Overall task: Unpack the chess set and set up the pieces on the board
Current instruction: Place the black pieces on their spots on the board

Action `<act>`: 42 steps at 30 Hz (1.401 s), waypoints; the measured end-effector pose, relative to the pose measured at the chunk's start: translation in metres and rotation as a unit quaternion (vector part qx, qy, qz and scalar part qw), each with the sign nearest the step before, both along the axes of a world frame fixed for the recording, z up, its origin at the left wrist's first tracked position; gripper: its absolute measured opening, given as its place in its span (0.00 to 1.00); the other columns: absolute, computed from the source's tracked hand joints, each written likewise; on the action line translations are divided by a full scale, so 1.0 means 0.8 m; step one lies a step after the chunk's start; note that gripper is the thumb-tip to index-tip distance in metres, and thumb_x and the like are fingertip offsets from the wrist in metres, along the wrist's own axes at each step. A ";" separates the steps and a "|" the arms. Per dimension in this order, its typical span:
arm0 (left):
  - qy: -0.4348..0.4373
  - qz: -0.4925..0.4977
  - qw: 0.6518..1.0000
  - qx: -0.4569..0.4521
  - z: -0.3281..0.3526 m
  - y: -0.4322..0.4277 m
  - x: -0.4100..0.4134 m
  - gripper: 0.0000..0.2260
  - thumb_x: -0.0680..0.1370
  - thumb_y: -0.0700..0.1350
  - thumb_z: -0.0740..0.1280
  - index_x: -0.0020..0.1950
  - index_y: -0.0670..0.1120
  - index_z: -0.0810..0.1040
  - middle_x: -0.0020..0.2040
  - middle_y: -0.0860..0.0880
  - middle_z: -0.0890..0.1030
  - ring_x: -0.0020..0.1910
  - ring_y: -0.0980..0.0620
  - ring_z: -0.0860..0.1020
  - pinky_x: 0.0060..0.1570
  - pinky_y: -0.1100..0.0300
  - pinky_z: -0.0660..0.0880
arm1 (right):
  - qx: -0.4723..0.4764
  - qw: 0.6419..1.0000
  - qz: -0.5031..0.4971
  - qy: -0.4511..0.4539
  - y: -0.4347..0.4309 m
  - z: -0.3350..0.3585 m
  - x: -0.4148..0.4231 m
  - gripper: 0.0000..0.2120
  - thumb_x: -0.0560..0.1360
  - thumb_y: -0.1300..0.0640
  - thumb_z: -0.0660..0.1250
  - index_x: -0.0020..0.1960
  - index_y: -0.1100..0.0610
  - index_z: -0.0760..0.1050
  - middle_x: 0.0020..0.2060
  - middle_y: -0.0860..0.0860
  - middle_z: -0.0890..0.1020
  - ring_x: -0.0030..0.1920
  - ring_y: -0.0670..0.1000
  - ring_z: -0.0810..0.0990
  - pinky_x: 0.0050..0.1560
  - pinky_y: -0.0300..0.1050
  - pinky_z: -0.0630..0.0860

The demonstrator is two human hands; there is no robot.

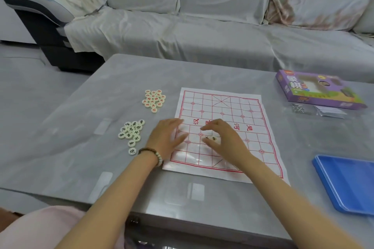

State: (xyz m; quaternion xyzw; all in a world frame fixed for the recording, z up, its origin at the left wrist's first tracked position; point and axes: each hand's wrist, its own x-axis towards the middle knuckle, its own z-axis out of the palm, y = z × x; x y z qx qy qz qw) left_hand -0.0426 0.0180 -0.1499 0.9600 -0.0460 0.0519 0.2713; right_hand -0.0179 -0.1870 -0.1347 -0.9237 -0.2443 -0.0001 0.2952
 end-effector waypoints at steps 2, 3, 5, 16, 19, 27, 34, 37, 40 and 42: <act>0.001 0.038 0.998 0.046 -0.004 0.046 -0.014 0.32 0.76 0.64 0.54 0.74 0.46 0.59 0.74 0.47 0.60 0.73 0.49 0.57 0.71 0.56 0.52 | -0.003 0.999 0.042 0.009 0.034 -0.001 -0.006 0.16 0.76 0.50 0.65 0.63 0.49 0.73 0.63 0.45 0.73 0.62 0.44 0.70 0.64 0.38 0.65; 0.012 0.062 0.996 0.065 -0.007 0.069 -0.022 0.36 0.75 0.67 0.49 0.75 0.45 0.56 0.76 0.47 0.57 0.75 0.48 0.53 0.72 0.56 0.49 | -0.008 0.998 0.058 0.015 0.051 -0.001 -0.009 0.17 0.77 0.51 0.65 0.65 0.49 0.72 0.65 0.45 0.72 0.64 0.45 0.69 0.64 0.38 0.64; 0.039 0.102 0.991 0.080 -0.013 0.109 -0.038 0.42 0.70 0.70 0.43 0.76 0.44 0.50 0.77 0.47 0.50 0.76 0.49 0.48 0.73 0.57 0.45 | -0.018 0.996 0.086 0.025 0.086 -0.004 -0.016 0.20 0.77 0.50 0.63 0.69 0.49 0.68 0.69 0.45 0.68 0.69 0.46 0.66 0.68 0.40 0.61; 0.060 0.025 0.990 0.122 -0.034 0.160 -0.097 0.47 0.61 0.72 0.21 0.75 0.53 0.42 0.72 0.60 0.39 0.74 0.59 0.43 0.70 0.64 0.40 | -0.087 0.968 0.234 0.009 0.190 -0.033 -0.045 0.25 0.78 0.57 0.49 0.75 0.56 0.57 0.75 0.51 0.59 0.75 0.49 0.56 0.72 0.40 0.47; 0.047 0.023 0.992 0.113 -0.035 0.164 -0.103 0.47 0.62 0.71 0.21 0.76 0.53 0.46 0.74 0.60 0.43 0.75 0.59 0.45 0.69 0.66 0.39 | -0.114 0.964 0.239 0.001 0.187 -0.037 -0.043 0.28 0.76 0.55 0.47 0.76 0.53 0.56 0.75 0.49 0.58 0.75 0.48 0.55 0.74 0.44 0.47; -0.010 0.035 0.995 0.090 -0.028 0.168 -0.121 0.27 0.75 0.61 0.48 0.70 0.53 0.67 0.68 0.56 0.68 0.67 0.57 0.65 0.64 0.63 0.64 | -0.127 0.961 0.241 -0.052 0.186 -0.033 -0.035 0.24 0.77 0.58 0.51 0.73 0.54 0.63 0.73 0.50 0.63 0.73 0.50 0.60 0.71 0.40 0.48; -0.008 0.045 0.997 0.055 -0.027 0.164 -0.114 0.30 0.73 0.63 0.46 0.68 0.51 0.70 0.64 0.54 0.71 0.63 0.54 0.67 0.60 0.62 0.62 | -0.109 0.965 0.237 -0.040 0.187 -0.037 -0.033 0.24 0.78 0.56 0.49 0.72 0.56 0.65 0.72 0.51 0.66 0.72 0.52 0.64 0.72 0.45 0.57; -0.020 0.046 0.999 0.018 -0.027 0.164 -0.111 0.21 0.75 0.59 0.57 0.63 0.51 0.75 0.58 0.54 0.74 0.58 0.54 0.69 0.58 0.61 0.67 | -0.091 0.970 0.214 -0.069 0.175 -0.037 -0.034 0.17 0.78 0.55 0.59 0.65 0.57 0.73 0.63 0.52 0.75 0.63 0.53 0.72 0.63 0.45 0.68; -0.024 0.058 0.997 -0.036 -0.024 0.163 -0.111 0.11 0.76 0.50 0.66 0.57 0.51 0.79 0.50 0.56 0.74 0.52 0.56 0.71 0.53 0.62 0.70 | -0.058 0.981 0.181 -0.044 0.170 -0.033 -0.034 0.12 0.76 0.53 0.65 0.58 0.55 0.78 0.53 0.50 0.77 0.54 0.50 0.75 0.52 0.45 0.73; -0.006 0.062 0.997 -0.055 -0.021 0.164 -0.115 0.10 0.75 0.49 0.67 0.56 0.51 0.80 0.48 0.58 0.74 0.48 0.59 0.72 0.50 0.65 0.70 | -0.046 0.984 0.169 -0.027 0.169 -0.029 -0.037 0.12 0.76 0.52 0.66 0.57 0.55 0.79 0.50 0.50 0.77 0.51 0.49 0.75 0.49 0.42 0.73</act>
